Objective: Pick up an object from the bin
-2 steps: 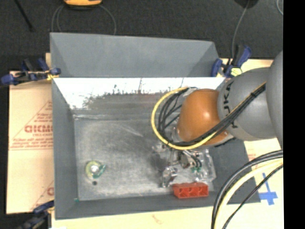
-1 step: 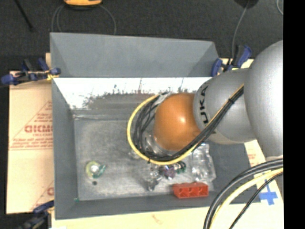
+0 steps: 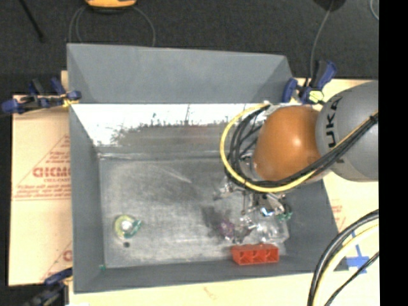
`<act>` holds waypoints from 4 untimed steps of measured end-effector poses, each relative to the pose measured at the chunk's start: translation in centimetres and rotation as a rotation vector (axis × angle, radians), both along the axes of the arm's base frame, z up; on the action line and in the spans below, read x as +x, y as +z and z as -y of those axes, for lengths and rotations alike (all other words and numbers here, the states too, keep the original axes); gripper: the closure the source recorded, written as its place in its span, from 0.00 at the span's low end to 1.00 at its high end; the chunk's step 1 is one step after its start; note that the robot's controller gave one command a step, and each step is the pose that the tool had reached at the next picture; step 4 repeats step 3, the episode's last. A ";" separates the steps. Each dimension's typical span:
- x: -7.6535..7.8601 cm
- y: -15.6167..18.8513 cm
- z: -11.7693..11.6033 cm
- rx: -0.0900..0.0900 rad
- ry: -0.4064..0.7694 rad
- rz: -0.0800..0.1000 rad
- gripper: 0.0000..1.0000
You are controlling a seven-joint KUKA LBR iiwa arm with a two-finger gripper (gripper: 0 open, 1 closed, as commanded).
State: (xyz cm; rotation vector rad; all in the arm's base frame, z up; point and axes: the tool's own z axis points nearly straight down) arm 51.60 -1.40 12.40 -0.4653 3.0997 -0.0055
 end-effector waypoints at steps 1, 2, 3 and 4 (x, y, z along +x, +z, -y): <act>-0.8 -5.1 -0.8 0.005 -0.060 0.004 0.00; -0.6 -4.8 -0.8 0.005 -0.061 0.011 1.00; -1.3 14.4 0.1 0.000 0.135 0.004 1.00; -1.3 14.4 0.1 0.000 0.135 0.004 1.00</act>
Offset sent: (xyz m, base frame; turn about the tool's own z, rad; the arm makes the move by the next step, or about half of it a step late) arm -0.0116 0.0081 -0.0540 0.0591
